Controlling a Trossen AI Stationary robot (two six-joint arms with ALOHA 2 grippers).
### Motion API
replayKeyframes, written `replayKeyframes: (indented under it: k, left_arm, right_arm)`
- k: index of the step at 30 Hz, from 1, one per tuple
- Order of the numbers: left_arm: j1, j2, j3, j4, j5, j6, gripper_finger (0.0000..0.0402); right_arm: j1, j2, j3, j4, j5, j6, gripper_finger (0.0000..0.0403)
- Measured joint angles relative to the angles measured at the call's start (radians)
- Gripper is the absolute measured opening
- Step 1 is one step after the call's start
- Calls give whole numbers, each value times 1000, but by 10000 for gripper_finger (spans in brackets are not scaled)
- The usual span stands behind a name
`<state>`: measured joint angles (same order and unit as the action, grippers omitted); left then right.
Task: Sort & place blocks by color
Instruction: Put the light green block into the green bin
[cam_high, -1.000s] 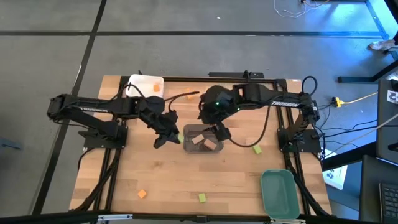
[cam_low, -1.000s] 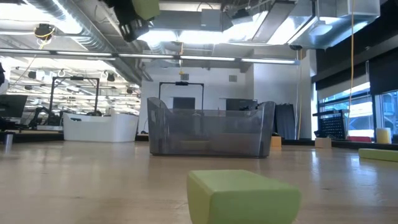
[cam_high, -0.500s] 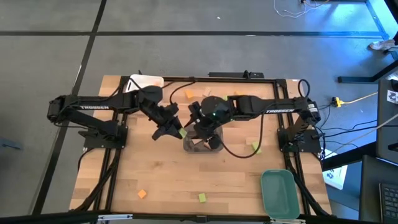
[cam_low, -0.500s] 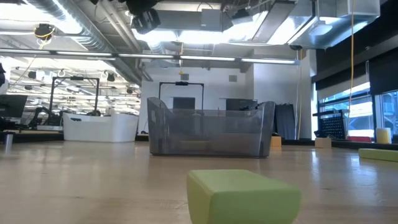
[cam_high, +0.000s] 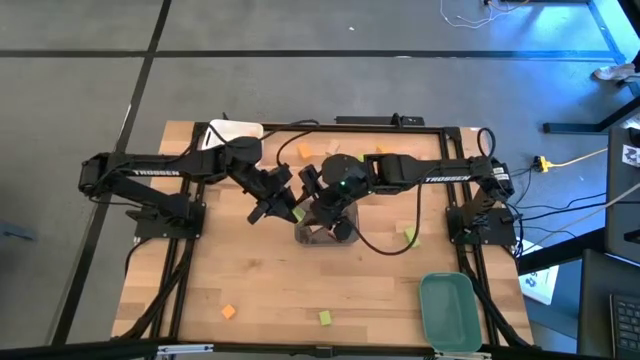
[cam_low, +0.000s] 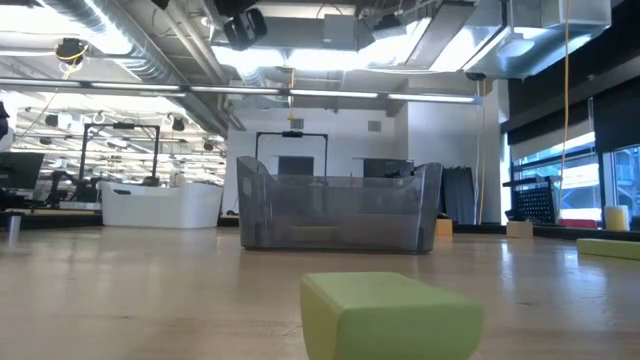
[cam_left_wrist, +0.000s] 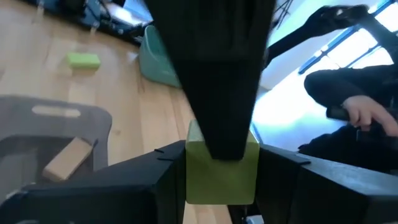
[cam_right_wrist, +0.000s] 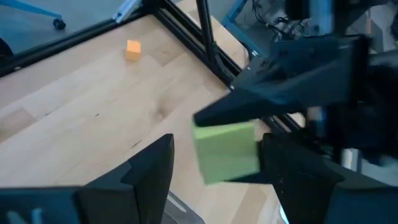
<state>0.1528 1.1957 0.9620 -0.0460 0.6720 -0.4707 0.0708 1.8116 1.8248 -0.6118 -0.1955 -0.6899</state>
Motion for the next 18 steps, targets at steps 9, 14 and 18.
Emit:
replayKeyframes:
  k: [9,14,18]
  left_arm:
    - [0,29,1,25,5,-22,109]
    - [0,29,1,37,9,-25,109]
    - [0,28,1,39,9,-25,109]
  right_arm:
    - [-28,34,1,21,-123,0,244]
    - [-36,40,1,19,-124,4,235]
    - [-39,40,1,20,-123,3,196]
